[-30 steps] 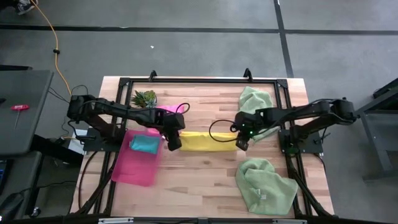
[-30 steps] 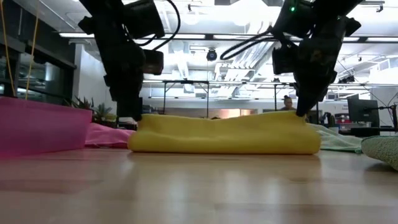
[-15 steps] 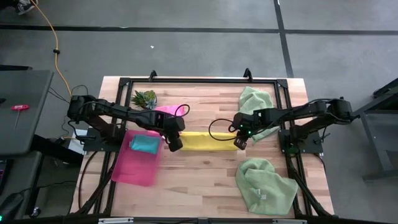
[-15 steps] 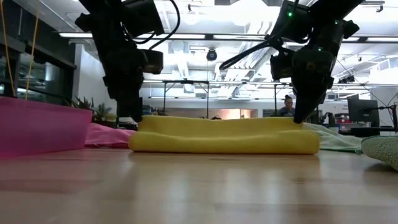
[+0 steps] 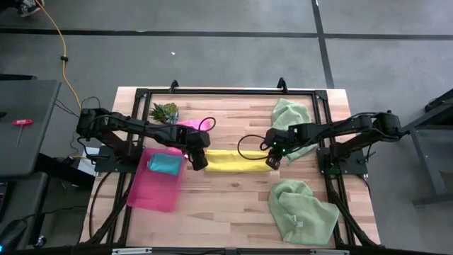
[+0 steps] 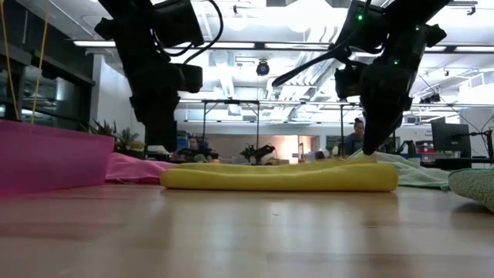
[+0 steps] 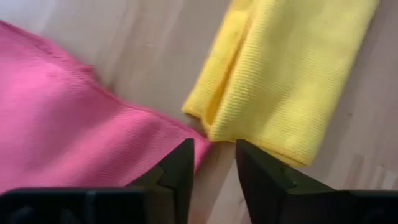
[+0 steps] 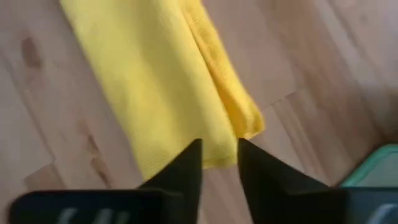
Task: Fold microfiber towels
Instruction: Fold the yellow microfiber towel
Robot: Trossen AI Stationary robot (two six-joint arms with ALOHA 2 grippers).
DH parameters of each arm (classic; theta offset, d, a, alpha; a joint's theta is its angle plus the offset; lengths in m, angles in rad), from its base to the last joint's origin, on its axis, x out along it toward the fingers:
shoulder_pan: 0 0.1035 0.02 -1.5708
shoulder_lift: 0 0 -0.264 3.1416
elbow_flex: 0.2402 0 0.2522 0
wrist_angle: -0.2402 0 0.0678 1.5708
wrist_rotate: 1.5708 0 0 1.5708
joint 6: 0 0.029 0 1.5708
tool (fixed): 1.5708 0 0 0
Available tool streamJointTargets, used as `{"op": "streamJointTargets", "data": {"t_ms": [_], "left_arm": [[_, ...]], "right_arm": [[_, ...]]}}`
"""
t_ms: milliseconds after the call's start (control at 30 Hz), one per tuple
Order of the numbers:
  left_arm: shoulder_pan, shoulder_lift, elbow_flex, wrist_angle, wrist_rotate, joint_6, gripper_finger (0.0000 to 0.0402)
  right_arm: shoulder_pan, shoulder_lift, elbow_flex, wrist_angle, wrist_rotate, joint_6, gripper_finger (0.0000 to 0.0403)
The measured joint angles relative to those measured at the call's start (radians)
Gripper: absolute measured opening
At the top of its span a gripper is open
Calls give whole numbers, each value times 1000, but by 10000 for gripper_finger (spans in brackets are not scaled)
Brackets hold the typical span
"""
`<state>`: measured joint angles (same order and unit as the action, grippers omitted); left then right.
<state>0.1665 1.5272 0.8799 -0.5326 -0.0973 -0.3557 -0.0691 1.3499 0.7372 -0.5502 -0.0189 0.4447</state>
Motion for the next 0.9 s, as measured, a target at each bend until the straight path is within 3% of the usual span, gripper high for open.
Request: {"op": "streamJointTargets", "data": {"t_ms": [200,333,600,800,900], "left_arm": [[48,-58,1,-15,33,42,167],[69,-119,1,-17,66,45,189],[-5,-161,-10,138,74,5,195],[-91,-151,-160,487,119,-175,195],[-116,-162,-237,546,92,-294,195]], "right_arm": [[-49,-28,1,-16,27,-11,212],[-88,-84,1,-70,27,-15,253],[-83,-199,1,-163,20,20,261],[-45,-215,1,-176,19,27,262],[-26,-217,-13,-159,20,33,262]]}}
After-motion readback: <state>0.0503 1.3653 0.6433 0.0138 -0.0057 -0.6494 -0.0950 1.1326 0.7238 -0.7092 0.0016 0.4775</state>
